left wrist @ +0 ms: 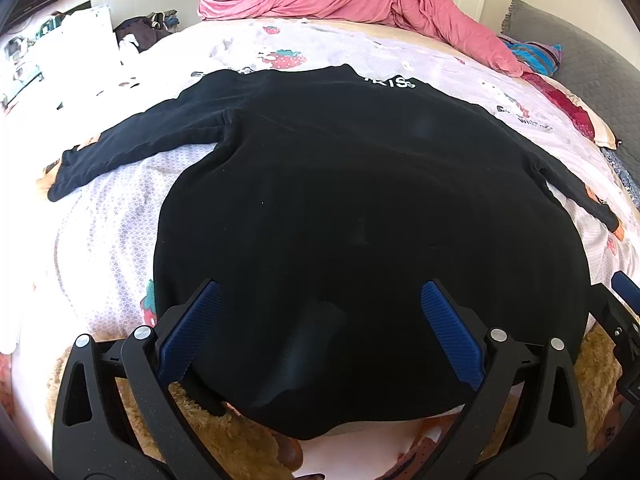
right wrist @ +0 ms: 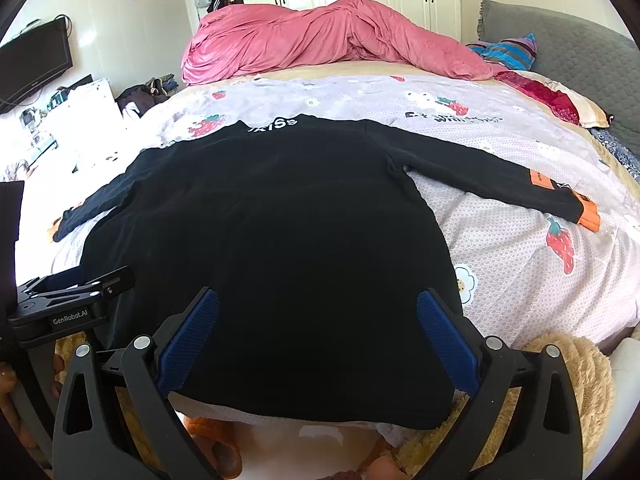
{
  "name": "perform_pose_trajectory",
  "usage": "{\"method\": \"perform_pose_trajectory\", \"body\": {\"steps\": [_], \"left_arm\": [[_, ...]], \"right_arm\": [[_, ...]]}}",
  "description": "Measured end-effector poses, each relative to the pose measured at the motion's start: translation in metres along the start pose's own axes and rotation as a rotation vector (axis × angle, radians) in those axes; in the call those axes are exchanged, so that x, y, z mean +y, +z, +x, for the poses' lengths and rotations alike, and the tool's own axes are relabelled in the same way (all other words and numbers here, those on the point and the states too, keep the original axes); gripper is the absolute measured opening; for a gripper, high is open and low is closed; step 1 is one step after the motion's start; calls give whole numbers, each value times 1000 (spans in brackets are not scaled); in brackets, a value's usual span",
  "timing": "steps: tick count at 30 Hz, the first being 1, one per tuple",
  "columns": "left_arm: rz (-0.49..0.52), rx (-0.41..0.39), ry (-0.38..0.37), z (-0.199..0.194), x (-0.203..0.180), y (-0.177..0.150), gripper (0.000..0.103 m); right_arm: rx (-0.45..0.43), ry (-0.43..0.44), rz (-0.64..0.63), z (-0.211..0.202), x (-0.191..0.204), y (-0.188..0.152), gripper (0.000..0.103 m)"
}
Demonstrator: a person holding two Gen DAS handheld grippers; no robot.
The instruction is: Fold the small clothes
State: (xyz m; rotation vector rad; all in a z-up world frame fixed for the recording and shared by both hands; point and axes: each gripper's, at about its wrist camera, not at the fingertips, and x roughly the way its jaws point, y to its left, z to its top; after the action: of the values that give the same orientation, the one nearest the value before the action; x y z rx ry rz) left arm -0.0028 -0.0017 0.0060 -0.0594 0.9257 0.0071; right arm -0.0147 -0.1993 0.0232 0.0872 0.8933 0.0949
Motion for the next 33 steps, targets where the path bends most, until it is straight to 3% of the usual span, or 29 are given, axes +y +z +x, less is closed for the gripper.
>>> {"method": "perform_pose_trajectory", "body": {"steps": [33], "left_arm": [[0, -12, -5, -3, 2, 1, 94]], "right_arm": [[-9, -1, -6, -6, 3, 2, 99]]}}
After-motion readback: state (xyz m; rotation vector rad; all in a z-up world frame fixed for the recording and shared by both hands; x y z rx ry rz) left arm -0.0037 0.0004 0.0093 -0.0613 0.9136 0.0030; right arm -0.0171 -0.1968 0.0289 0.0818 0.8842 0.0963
